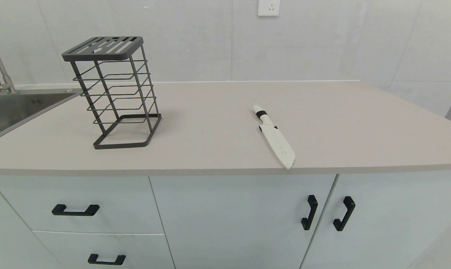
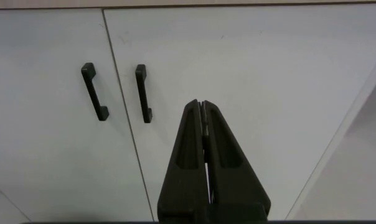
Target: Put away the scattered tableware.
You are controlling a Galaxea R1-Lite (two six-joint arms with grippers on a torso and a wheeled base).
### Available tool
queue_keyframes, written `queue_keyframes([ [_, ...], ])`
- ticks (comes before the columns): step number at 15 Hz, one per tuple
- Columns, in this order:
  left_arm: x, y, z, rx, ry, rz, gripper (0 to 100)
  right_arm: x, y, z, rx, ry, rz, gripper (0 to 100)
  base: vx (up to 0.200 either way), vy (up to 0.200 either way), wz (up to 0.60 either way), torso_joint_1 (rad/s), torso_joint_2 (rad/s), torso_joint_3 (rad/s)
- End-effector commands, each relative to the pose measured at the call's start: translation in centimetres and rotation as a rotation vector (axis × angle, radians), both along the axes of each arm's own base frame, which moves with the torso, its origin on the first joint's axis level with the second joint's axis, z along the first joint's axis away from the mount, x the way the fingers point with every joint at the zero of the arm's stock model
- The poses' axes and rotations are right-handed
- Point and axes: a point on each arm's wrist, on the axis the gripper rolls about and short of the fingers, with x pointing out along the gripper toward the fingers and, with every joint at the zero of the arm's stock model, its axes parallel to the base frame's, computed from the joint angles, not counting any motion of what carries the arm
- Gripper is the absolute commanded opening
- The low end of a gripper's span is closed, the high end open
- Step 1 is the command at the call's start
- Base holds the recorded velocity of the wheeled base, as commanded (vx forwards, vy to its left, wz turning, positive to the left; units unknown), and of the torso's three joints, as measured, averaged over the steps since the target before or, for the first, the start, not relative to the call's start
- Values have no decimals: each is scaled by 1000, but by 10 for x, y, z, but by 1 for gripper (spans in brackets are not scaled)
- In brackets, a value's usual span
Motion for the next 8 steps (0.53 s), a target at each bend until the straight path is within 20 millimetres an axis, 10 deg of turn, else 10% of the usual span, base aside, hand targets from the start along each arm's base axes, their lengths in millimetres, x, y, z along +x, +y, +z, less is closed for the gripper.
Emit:
queue_keyframes([
  [1, 0, 0, 0, -1, -1, 0, 100, 0, 0, 0, 0, 2, 0, 0, 0, 0, 0, 0, 0, 0],
  [8, 0, 0, 0, 1, 1, 0, 100, 0, 0, 0, 0, 2, 0, 0, 0, 0, 0, 0, 0, 0],
])
